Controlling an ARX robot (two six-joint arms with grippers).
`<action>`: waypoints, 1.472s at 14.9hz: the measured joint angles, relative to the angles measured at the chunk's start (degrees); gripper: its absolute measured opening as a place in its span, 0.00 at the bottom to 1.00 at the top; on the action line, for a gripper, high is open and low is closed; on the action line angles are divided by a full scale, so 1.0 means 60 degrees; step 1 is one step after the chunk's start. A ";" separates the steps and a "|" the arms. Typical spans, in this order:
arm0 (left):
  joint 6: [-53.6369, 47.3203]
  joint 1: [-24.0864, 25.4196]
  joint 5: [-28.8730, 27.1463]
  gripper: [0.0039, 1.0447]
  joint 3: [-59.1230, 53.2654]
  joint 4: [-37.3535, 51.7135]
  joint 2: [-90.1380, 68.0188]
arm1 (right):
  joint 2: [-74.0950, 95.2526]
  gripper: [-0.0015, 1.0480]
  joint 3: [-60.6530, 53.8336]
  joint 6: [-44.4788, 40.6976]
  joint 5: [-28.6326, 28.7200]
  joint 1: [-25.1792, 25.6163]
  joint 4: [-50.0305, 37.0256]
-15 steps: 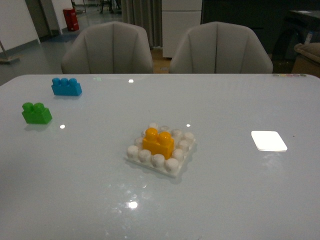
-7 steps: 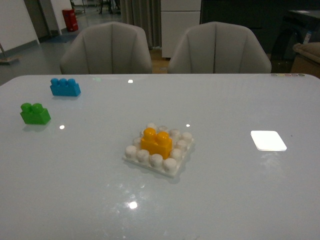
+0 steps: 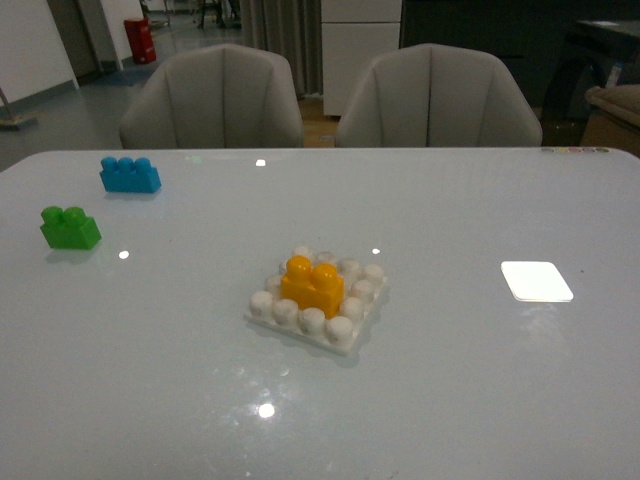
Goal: Insert yellow block into base center
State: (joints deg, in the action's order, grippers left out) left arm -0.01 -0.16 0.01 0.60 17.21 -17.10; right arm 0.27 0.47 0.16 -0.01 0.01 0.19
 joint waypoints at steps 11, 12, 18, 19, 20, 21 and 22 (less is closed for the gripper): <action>0.0000 0.0000 0.0004 0.01 0.0015 -0.2696 0.2787 | 0.0000 0.94 0.0000 0.0000 -0.0004 0.0000 0.0000; 0.0000 0.0000 -0.0011 0.01 0.0051 -0.2743 0.2790 | 0.0000 0.94 0.0000 0.0000 0.0000 0.0000 0.0004; 0.0000 0.0000 -0.0004 0.01 0.0004 -0.2903 0.2790 | 0.0000 0.94 0.0000 0.0000 0.0000 0.0000 0.0004; 0.0000 0.0000 -0.0004 0.01 0.0004 -0.2900 0.2790 | 0.0000 0.94 0.0000 0.0000 0.0000 0.0000 0.0000; 0.0000 0.0000 -0.0004 0.01 0.0007 -0.2900 0.2790 | 0.0000 0.94 0.0000 0.0000 -0.0004 0.0000 0.0000; 0.0007 0.0000 -0.0004 0.03 0.0007 -0.2900 0.2790 | 0.0000 0.94 0.0000 0.0000 0.0000 0.0000 0.0000; 0.0000 0.0000 -0.0004 0.13 0.0004 -0.2900 0.2790 | 0.0000 0.94 0.0000 0.0000 0.0000 0.0000 0.0000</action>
State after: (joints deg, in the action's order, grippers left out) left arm -0.01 -0.16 -0.01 0.62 -0.19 -0.36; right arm 0.27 0.47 0.16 -0.01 0.01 0.19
